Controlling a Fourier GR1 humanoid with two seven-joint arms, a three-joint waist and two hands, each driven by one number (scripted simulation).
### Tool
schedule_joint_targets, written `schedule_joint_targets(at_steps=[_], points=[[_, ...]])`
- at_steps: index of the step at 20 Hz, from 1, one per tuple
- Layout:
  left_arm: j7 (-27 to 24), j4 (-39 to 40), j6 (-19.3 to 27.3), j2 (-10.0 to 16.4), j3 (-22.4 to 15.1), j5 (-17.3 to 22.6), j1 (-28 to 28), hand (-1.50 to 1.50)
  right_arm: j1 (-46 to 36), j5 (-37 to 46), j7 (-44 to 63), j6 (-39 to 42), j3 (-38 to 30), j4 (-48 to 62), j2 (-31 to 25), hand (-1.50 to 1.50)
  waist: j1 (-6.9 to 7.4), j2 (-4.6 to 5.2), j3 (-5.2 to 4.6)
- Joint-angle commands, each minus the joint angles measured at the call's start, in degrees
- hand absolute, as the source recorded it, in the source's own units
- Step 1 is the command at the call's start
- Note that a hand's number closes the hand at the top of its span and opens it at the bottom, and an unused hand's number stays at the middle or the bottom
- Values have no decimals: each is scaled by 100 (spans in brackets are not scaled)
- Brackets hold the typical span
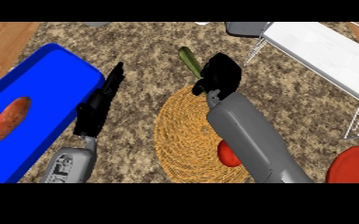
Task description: Pick the squash from the placemat and place it in the tiered shelf
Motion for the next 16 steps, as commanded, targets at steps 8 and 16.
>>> schedule_joint_targets(at_steps=[8, 16], points=[[19, 180, 22, -73, -41, -64, -147, 0, -1517, 1325, 1556, -1745, -441, 156, 64, 150, -15, -46, -7], [-127, 148, 52, 5, 36, -75, 121, 0, -2590, 2771, 1844, -843, -1313, 659, 64, 150, -161, -113, -15]])
